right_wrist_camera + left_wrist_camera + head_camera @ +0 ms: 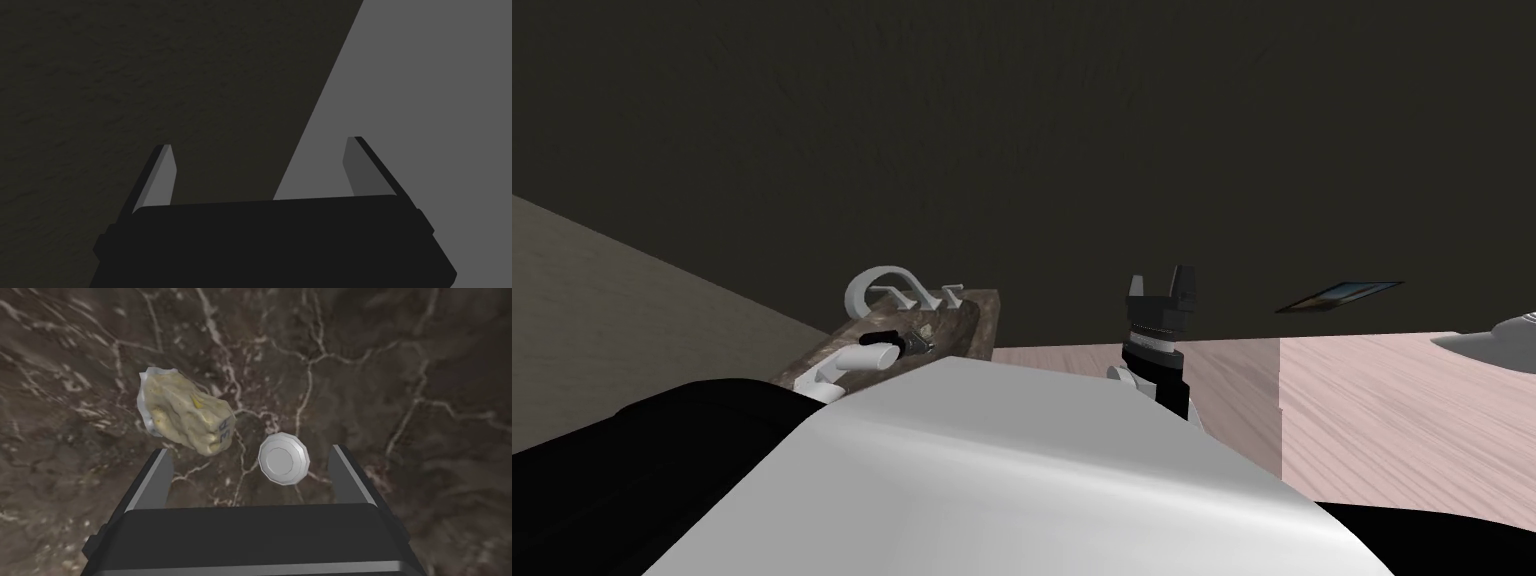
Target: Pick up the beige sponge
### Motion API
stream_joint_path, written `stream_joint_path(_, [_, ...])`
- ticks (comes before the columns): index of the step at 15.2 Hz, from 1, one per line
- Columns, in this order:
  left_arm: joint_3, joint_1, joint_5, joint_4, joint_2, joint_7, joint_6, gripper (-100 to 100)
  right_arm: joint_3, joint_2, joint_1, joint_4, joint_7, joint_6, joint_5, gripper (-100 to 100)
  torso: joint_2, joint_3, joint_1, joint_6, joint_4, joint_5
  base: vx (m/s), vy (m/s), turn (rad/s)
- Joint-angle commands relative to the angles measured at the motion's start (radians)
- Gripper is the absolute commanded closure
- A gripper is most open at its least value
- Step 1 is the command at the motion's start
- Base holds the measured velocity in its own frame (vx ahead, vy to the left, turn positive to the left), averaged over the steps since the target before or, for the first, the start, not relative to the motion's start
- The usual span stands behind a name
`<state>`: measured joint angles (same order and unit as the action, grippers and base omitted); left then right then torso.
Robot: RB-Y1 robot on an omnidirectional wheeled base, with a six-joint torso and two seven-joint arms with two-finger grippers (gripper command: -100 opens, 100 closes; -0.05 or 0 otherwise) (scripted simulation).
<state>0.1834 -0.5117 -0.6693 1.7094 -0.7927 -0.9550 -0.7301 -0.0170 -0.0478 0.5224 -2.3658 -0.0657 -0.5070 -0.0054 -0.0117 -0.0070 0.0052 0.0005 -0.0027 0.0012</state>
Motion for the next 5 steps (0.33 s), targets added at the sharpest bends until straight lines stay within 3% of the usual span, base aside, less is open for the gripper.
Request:
stream_joint_path(1, [-0.003, 0.018, 0.01, -0.031, 0.022, 0.019, 0.024, -100, 0.0, 0.0, 0.0, 0.0, 0.0, 0.0, 0.0, 0, 0.0, 0.0, 0.0, 0.0, 0.0, 0.0, 0.026, 0.01, -0.012])
stream_joint_path(3, [-0.004, 0.017, 0.008, -0.028, 0.018, 0.014, 0.017, -100, 0.0, 0.0, 0.0, 0.0, 0.0, 0.0, 0.0, 0, 0.005, 0.003, -0.001, 0.0, 0.001, 0.0, 0.004, 0.01, -0.014])
stream_joint_path(4, [0.0, 0.0, 0.0, 0.0, 0.0, 0.0, 0.0, 100, 0.0, 0.0, 0.0, 0.0, 0.0, 0.0, 0.0, 0, 0.006, 0.004, -0.001, 0.0, 0.002, 0.0, -0.003, -0.002, 0.014])
stream_joint_path(5, [-0.004, 0.014, 0.005, -0.023, 0.012, 0.014, 0.017, 100, 0.0, 0.0, 0.0, 0.0, 0.0, 0.0, 0.0, 0, 0.008, 0.004, -0.002, 0.0, 0.002, -0.001, -0.002, 0.002, 0.018])
